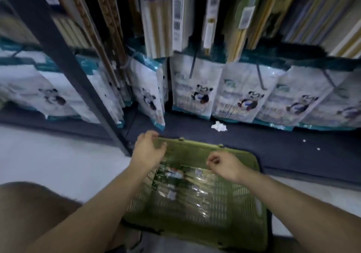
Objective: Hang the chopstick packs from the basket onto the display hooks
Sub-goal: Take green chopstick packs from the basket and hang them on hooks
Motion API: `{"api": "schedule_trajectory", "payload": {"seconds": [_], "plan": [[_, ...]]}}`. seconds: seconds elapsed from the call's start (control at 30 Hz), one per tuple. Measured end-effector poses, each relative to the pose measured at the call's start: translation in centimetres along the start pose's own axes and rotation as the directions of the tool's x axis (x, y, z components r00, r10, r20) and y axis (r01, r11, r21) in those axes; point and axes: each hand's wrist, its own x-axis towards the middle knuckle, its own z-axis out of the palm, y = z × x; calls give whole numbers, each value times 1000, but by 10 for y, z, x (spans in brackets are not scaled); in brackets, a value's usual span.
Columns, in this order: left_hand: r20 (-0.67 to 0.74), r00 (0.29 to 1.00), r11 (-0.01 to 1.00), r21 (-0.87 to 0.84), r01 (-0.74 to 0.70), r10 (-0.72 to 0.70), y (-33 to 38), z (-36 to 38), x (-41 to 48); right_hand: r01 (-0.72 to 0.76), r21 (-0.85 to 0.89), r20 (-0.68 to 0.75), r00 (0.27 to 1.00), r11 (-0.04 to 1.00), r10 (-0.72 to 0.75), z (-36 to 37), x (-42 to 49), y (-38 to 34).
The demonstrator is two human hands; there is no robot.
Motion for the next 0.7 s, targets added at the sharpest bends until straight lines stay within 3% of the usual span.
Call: {"api": "schedule_trajectory", "payload": {"seconds": [0.1,0.27,0.4,0.53,0.7], "plan": [[-28,993,980,164,116,-113,-53,9,-1,-93,-39,86,992,995,96,64,23,37],[58,980,980,58,190,-193,-97,24,2,-183,-120,165,966,976,201,146,54,92],[17,995,995,8,100,-101,-114,31,-3,-69,-288,240,960,955,142,180,68,105],[-32,994,993,-59,100,-102,-119,35,-1,50,-469,208,977,882,55,198,74,101],[-65,990,988,-92,121,-127,-119,38,2,10,-573,153,984,820,94,210,79,100]]}}
